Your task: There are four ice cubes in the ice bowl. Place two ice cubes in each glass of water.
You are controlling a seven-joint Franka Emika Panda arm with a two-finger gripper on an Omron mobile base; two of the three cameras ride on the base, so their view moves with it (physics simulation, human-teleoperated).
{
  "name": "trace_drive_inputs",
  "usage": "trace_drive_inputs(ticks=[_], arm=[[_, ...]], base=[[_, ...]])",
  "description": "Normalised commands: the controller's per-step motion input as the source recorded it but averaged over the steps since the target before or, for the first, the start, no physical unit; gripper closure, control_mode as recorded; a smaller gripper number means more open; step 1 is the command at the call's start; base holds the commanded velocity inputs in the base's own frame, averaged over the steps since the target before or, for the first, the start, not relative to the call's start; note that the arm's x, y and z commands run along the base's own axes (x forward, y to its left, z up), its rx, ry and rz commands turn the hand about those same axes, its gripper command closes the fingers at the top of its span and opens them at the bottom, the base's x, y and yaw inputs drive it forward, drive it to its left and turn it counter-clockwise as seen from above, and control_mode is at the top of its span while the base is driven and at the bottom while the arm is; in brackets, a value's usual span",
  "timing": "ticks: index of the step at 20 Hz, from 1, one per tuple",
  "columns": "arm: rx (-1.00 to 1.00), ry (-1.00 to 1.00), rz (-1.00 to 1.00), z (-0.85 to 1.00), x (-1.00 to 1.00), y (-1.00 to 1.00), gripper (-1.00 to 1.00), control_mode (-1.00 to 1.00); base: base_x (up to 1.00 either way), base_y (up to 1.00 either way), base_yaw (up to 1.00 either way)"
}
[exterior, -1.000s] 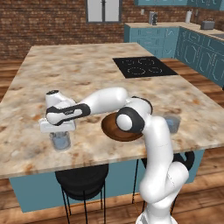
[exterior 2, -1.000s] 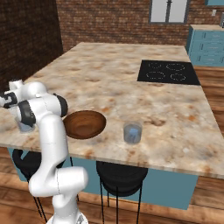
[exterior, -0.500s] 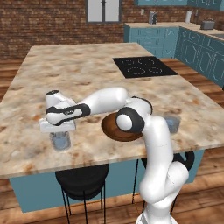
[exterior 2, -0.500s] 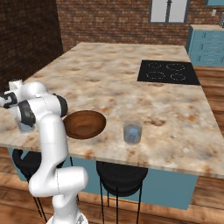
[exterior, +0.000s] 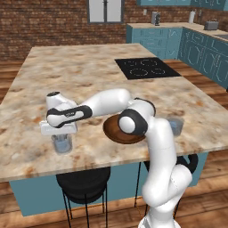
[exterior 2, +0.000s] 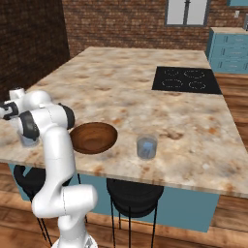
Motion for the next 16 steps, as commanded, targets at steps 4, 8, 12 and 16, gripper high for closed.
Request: trace_drive_inputs(ticks=[4, 8, 12, 16], arm=[[0.0, 0.0, 0.0, 0.0, -0.21, -0.01, 1.0, -1.0], [0.0, 0.0, 0.0, 0.0, -0.2, -0.06, 1.0, -1.0], [0.0, 0.0, 0.0, 0.11, -0.11, -0.15, 1.0, -1.0], [0.0, 0.0, 0.0, 0.21, 0.0, -0.14, -1.0, -1.0]], base=[[0.0, 0.0, 0.0], [0.0, 0.0, 0.0], [0.0, 0.0, 0.0], [0.0, 0.0, 0.0]])
